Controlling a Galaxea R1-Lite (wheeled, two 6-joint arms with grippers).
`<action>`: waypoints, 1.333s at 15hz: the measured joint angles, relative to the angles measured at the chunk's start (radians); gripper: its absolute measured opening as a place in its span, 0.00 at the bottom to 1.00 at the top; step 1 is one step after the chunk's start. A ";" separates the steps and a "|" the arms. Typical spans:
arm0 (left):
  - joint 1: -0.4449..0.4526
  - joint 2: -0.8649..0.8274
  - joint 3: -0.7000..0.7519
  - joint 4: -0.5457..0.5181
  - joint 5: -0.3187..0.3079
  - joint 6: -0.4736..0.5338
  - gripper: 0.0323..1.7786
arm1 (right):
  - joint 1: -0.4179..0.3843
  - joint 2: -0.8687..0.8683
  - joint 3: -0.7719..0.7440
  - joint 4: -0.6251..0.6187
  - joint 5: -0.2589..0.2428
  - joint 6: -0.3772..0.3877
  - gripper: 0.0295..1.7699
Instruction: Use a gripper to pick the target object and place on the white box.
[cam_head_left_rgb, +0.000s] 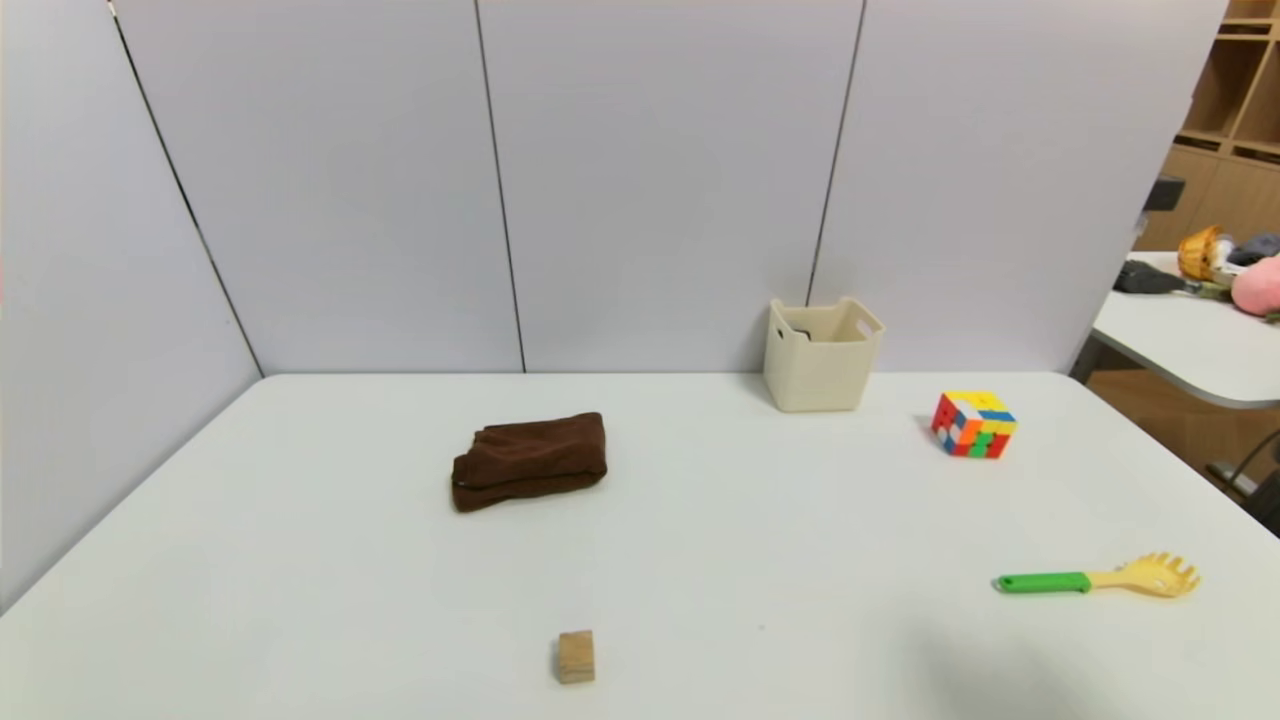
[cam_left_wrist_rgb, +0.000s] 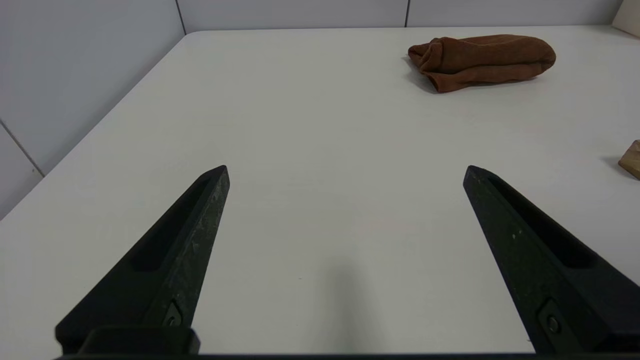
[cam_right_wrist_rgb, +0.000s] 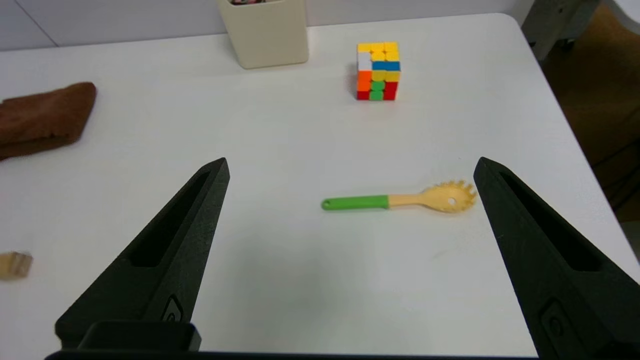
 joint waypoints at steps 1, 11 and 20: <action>0.000 0.000 0.000 0.000 0.000 0.000 0.95 | -0.012 -0.084 0.065 0.000 0.004 -0.040 0.96; 0.000 0.000 0.000 0.000 0.000 0.000 0.95 | -0.232 -0.555 0.586 -0.284 0.187 -0.354 0.96; 0.000 0.000 0.000 0.000 0.000 0.000 0.95 | -0.276 -0.804 0.831 -0.399 0.338 -0.368 0.96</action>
